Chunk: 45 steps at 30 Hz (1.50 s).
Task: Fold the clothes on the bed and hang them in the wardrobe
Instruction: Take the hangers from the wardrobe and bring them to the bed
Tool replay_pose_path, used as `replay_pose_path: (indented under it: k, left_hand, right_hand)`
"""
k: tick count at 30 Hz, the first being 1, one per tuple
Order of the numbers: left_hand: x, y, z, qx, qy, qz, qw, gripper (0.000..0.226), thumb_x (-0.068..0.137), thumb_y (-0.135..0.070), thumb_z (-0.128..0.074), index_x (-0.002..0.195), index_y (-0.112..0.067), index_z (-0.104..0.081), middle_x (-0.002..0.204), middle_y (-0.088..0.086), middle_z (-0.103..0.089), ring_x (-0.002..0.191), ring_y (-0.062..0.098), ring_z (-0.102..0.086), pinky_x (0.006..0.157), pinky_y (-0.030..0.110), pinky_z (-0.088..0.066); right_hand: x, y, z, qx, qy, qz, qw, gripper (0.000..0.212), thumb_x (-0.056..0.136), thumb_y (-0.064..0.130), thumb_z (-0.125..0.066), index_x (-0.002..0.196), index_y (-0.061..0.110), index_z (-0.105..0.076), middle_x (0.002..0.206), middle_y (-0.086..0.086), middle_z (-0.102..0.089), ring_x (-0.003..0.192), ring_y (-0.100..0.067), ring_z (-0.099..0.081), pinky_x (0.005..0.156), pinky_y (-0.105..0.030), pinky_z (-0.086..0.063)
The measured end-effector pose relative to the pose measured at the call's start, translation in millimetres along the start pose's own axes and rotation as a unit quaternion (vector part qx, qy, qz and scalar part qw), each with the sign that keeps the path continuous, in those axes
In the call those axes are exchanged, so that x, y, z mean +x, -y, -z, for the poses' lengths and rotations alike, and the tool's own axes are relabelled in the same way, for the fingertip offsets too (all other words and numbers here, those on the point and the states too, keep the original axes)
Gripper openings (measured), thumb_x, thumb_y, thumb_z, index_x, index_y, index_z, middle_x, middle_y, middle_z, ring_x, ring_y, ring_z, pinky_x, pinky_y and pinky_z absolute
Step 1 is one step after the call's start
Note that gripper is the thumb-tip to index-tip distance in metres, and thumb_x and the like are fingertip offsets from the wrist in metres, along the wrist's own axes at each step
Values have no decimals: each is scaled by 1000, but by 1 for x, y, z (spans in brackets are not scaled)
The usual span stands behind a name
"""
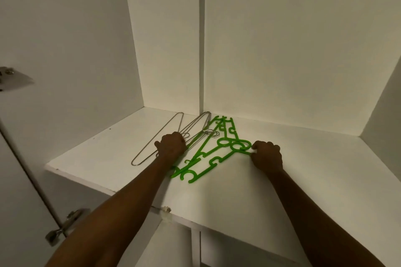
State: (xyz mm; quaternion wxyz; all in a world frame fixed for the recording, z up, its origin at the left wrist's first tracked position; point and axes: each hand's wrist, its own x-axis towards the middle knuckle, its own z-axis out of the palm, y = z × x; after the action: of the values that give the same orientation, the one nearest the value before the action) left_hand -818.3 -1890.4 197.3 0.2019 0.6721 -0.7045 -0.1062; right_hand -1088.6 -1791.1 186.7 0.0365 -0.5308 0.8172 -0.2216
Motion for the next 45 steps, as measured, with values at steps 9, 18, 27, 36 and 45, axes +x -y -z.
replay_pose_path:
  k: [9,18,27,36,45]
  left_hand:
    - [-11,-6,-4,4,5,-81,997,23,97,-21,-51,112,-28,-67,116,0,-67,117,26,-54,99,44,-35]
    - [-10,14,12,-140,-33,-128,981,16,95,-18,-62,107,-20,-72,102,-2,-64,95,15,-61,74,24,-39]
    - [9,19,19,21,21,-93,995,19,83,-27,-73,100,-19,-71,106,3,-67,98,23,-64,80,32,-52]
    - [16,12,14,95,17,-196,976,25,97,-30,-60,122,-28,-64,121,2,-54,113,24,-56,79,27,-37]
    - [23,-12,17,27,-68,-208,975,21,100,-27,-50,104,-18,-68,102,7,-67,97,29,-63,78,36,-51]
  right_hand:
    - [18,2,-4,35,30,12,999,47,88,23,-68,129,10,-48,120,-17,-57,116,-38,-51,91,-36,-41]
    - [34,5,20,287,156,-96,940,24,87,13,-68,101,12,-49,80,-8,-46,63,-16,-39,53,-26,-30]
    - [39,20,2,213,75,-122,967,50,89,59,-61,104,12,-53,100,-11,-54,89,-29,-50,77,-34,-41]
    - [22,24,2,166,44,-85,981,20,88,20,-69,104,15,-60,121,-12,-62,117,-30,-55,93,-34,-44]
    - [19,19,2,234,16,-94,967,23,86,15,-73,108,12,-68,119,-10,-62,116,-27,-56,94,-33,-45]
